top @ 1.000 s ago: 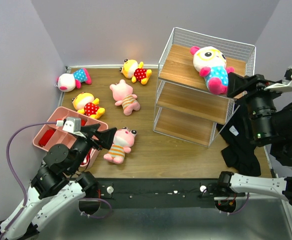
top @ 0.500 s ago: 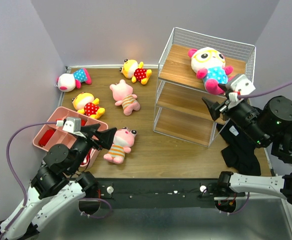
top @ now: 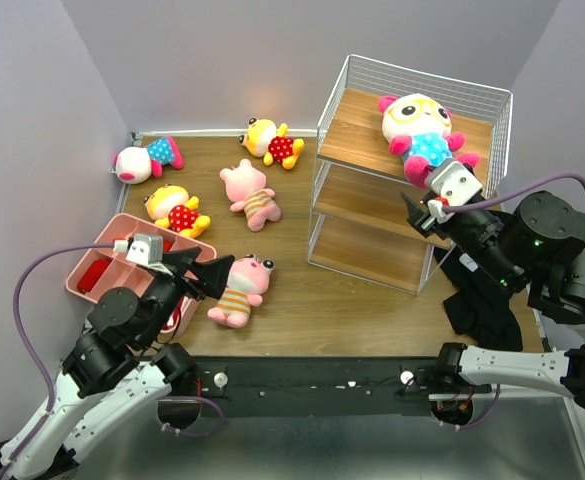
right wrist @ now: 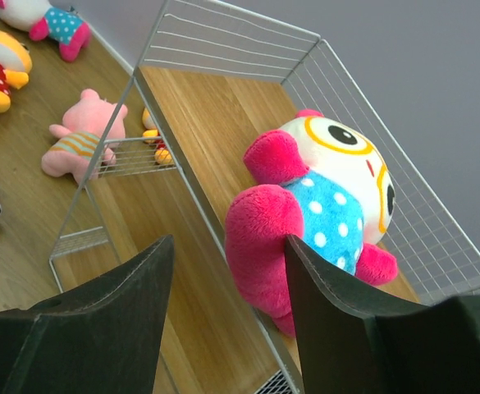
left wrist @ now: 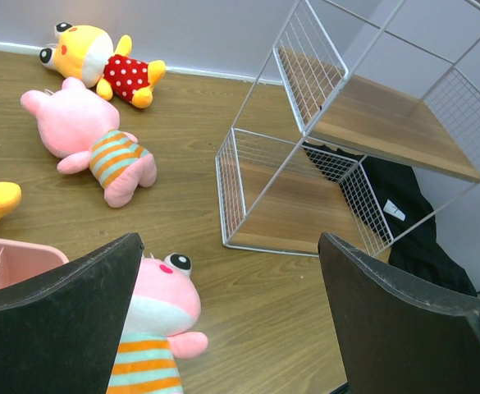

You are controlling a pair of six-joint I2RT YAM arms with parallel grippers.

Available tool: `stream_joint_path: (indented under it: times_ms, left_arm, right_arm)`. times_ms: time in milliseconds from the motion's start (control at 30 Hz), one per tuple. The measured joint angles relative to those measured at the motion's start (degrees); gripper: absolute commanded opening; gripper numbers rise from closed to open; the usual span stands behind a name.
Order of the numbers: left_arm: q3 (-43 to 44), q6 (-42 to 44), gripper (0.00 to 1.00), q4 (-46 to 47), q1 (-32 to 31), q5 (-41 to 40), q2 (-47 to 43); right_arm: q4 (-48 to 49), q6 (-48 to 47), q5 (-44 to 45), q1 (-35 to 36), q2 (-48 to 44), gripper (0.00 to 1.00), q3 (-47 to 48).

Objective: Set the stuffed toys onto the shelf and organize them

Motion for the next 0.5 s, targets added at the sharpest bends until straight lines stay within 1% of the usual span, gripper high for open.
stream_joint_path:
  times_ms: [33, 100, 200, 233, 300, 333, 500]
  left_arm:
    - [0.0, 0.0, 0.99, -0.02, 0.0, 0.0, 0.0]
    - [0.0, 0.02, 0.99, -0.02, 0.0, 0.02, 0.0]
    - [0.0, 0.02, 0.99, -0.02, 0.11, 0.07, 0.0]
    - [0.0, 0.02, 0.99, -0.02, 0.11, 0.17, 0.0]
    - [0.0, 0.02, 0.99, 0.0, 0.11, 0.24, 0.0]
    - [0.0, 0.02, 0.99, -0.02, 0.11, 0.28, 0.0]
    - [0.0, 0.02, 0.99, -0.02, 0.11, 0.35, 0.0]
  right_arm:
    - [0.26, -0.17, 0.02, 0.0, 0.09, 0.57, -0.02]
    - [1.92, -1.46, 0.52, 0.0, 0.42, 0.52, -0.5]
    - [4.37, -3.26, 1.97, 0.0, 0.74, 0.4, -1.7]
    - [4.96, -3.93, 2.58, 0.0, 0.81, 0.3, -2.19]
    - [6.36, -5.27, 4.35, 0.0, 1.14, 0.18, -2.97]
    - [6.84, -5.64, 5.18, 0.0, 1.44, 0.01, -2.97]
    - [9.22, -6.21, 10.56, 0.0, 4.9, 0.01, -1.92]
